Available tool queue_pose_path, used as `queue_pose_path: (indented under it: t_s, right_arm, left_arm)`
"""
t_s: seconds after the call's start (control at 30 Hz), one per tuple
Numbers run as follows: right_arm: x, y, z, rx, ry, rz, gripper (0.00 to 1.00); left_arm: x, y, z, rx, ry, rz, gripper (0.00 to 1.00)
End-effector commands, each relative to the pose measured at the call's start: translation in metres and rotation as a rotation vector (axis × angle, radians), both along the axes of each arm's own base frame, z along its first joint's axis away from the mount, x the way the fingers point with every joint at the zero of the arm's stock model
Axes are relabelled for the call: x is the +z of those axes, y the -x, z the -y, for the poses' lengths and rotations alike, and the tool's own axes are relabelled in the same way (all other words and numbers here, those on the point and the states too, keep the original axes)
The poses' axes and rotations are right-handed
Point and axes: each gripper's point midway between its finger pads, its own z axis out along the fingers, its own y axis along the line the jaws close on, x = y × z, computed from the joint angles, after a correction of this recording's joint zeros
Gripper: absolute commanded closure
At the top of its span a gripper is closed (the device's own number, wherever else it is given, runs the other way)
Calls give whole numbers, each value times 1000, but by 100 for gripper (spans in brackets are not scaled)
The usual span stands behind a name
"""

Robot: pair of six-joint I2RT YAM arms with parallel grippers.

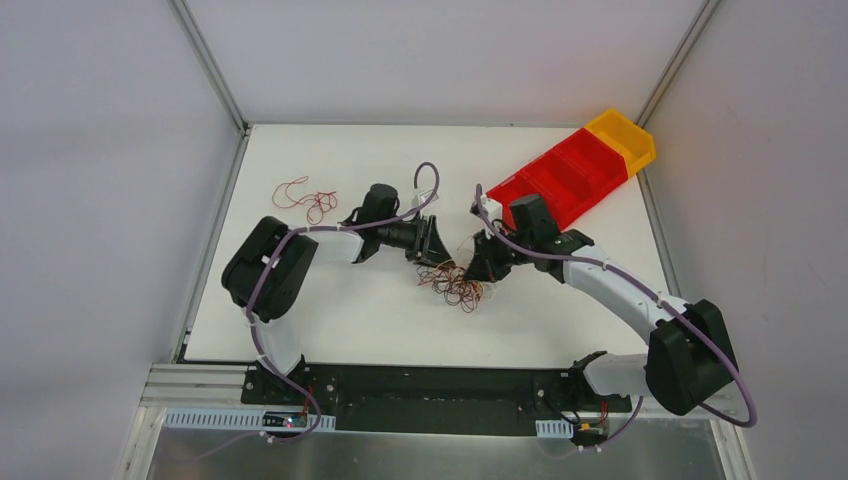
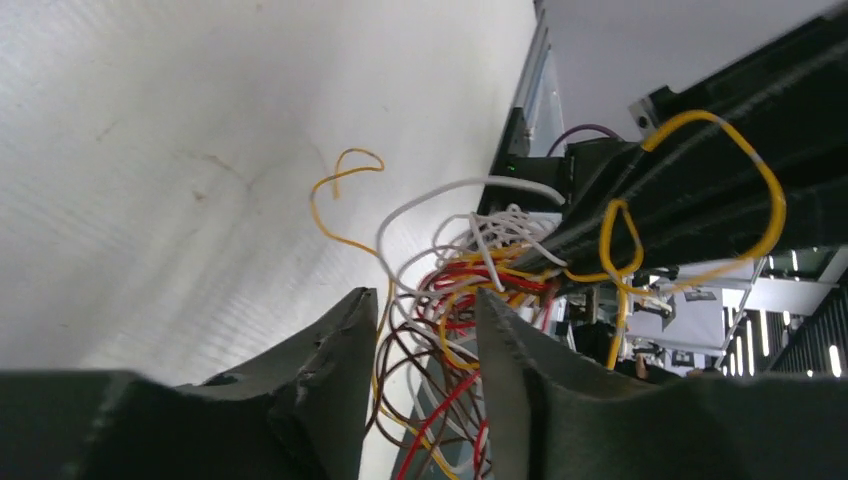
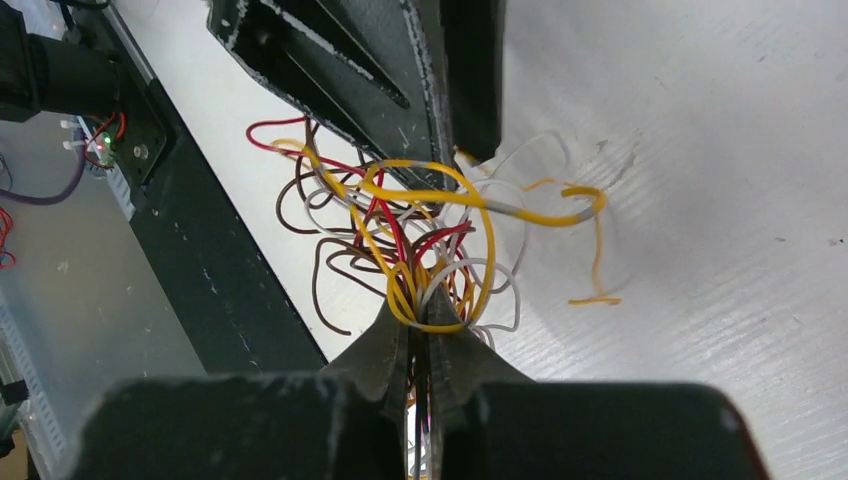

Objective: Untangle the cables

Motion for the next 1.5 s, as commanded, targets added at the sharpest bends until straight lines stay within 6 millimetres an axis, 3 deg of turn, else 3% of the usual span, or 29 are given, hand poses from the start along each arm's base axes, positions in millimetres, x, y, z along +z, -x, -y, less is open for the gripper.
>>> queue_pose_path:
  t_s: [0.0,0.07,0.1,0.2,0.33,0.43,0.47,0.5,0.53,0.57,0.67,0.83,1.03,1.1,1.17,1.27,1.47]
  right_arm:
    - [27,-18,0,-54,-53,46,100]
    - [23,-20,9,-83,-40,29,99]
    - [20,-20,13,-89,-32,20,97]
    - [11,-17,23,-107,3,-6,89]
    - [-1,-15,35,-121,43,-25,88]
    - [6,-12,30,-104,-1,-29,100]
    - [15,-13,25,-102,-34,-14,100]
    - [23,-13,20,-93,-60,2,100]
    - [29,-13,16,-84,-76,15,100]
    - [35,-13,11,-73,-88,22,100]
    - [49,-8,-1,-43,-118,12,100]
    - [57,-2,-16,-2,-127,6,100]
    - [67,0,-25,14,-151,-1,100]
    - [67,1,-25,18,-149,-4,99]
    - [65,1,-24,15,-142,-4,96]
    - [57,1,-20,5,-115,-2,92]
    - [13,-12,11,-109,-22,-83,78]
  left_arm:
    - [69,8,-9,-46,141,105,69]
    - [91,13,-21,-63,164,126,96]
    - [100,14,-27,-57,162,129,100]
    - [135,10,-51,1,163,196,100]
    - [167,-3,-82,99,139,266,100]
    - [160,-5,-93,129,54,297,100]
    - [151,-3,-93,117,18,299,87]
    - [143,-1,-93,104,1,293,61]
    - [137,1,-89,88,-6,284,44]
    - [132,3,-85,76,-15,286,35]
    - [129,14,-64,-8,-21,357,30]
    - [125,22,-34,-115,-14,396,39]
    - [103,39,-16,-207,-21,361,51]
    - [103,45,-12,-232,-12,365,57]
    - [107,49,-9,-249,-1,370,73]
    - [126,48,-8,-240,29,390,100]
    - [201,33,-31,-117,114,421,100]
